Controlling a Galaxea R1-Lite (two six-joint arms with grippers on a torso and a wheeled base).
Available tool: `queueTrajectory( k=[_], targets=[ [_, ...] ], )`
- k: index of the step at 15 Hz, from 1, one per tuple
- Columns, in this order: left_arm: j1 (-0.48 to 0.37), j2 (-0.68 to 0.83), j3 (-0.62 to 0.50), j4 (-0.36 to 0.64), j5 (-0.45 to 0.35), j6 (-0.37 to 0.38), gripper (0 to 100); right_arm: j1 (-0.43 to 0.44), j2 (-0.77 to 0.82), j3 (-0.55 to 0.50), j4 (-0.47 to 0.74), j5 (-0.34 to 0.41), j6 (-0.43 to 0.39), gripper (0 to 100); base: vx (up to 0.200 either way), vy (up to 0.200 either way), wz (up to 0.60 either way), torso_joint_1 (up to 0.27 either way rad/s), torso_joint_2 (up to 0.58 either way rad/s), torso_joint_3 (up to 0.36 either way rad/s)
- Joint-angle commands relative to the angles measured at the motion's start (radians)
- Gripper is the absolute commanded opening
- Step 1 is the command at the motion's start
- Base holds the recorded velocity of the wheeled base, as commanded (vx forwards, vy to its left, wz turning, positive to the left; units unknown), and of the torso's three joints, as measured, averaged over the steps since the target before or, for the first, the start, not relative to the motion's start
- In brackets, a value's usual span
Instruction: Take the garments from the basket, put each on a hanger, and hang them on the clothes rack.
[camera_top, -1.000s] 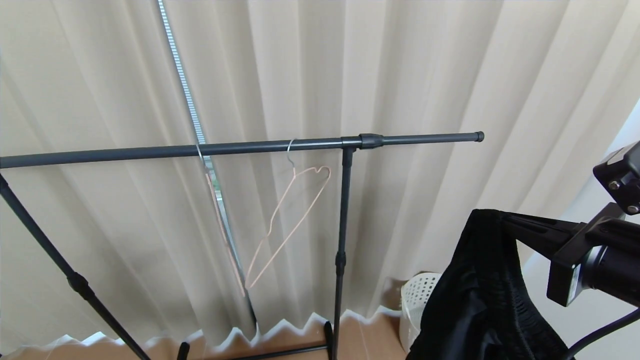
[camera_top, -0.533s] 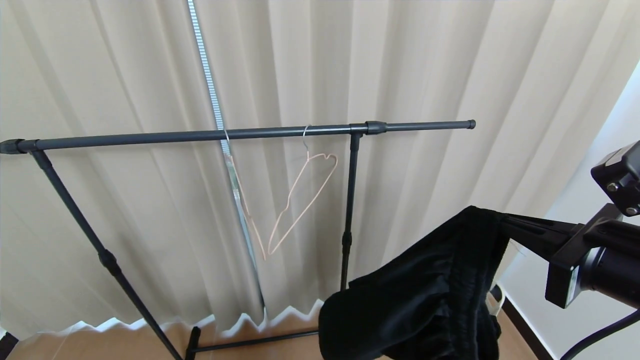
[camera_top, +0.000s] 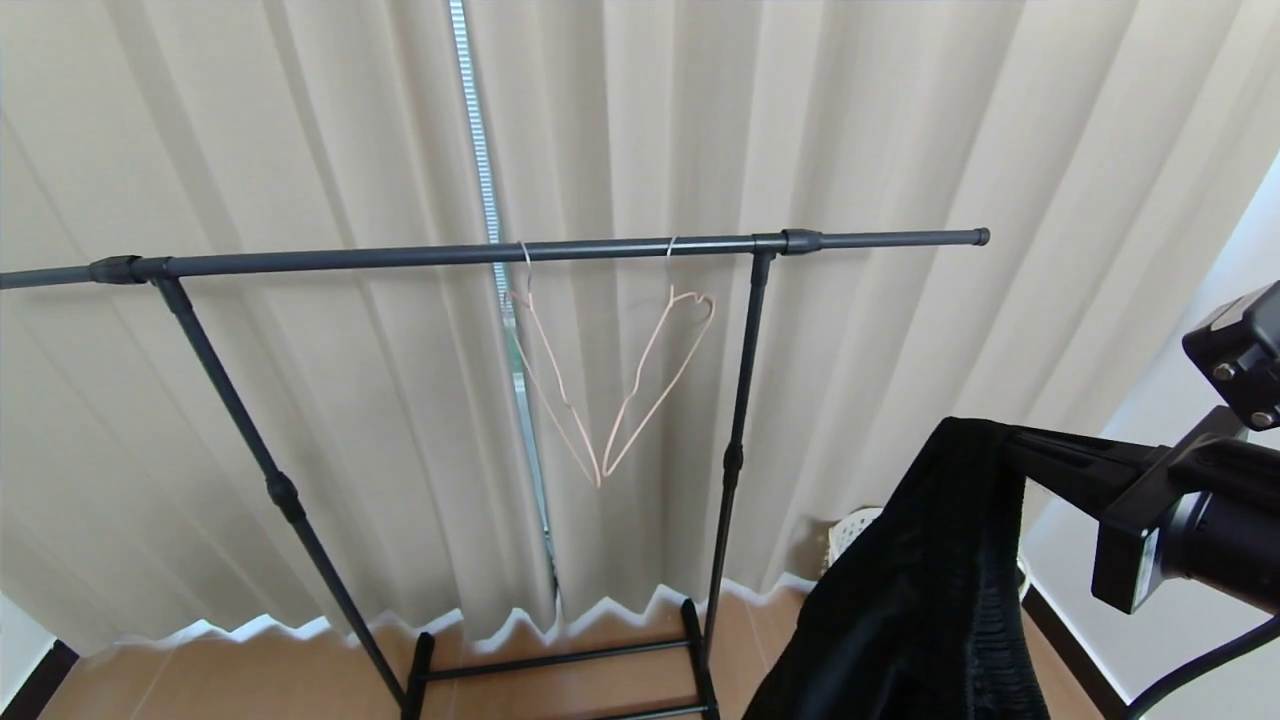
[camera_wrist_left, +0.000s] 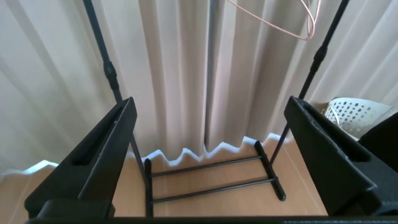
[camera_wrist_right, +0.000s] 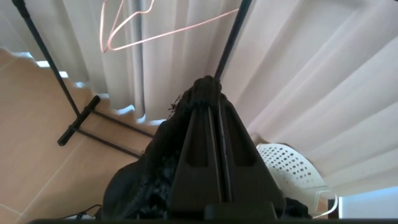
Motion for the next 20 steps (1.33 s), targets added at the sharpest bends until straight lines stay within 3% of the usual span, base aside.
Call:
queueTrajectory(
  k=[1,3,18,20],
  targets=[
    [0.0,0.002,0.0,0.001,0.0,0.0,100,0.001,0.001,0.0,0.0,0.0,0.0,0,-0.2,0.0,0.0,-0.007,0.0,0.002],
    [0.0,0.002,0.0,0.001,0.0,0.0,100,0.001,0.001,0.0,0.0,0.0,0.0,0,-0.2,0.0,0.0,-0.005,0.0,0.002],
    [-0.003,0.006,-0.003,0.004,-0.015,0.023,100,0.002,0.013,0.014,0.0,0.0,-0.002,0,0.0,0.0,0.08,0.0,0.0,0.0],
    [-0.002,0.132,-0.01,0.013,-0.006,0.011,100,0.007,0.013,0.028,0.0,-0.008,-0.052,0,0.0,0.0,0.0,0.0,0.0,0.0]
  ],
)
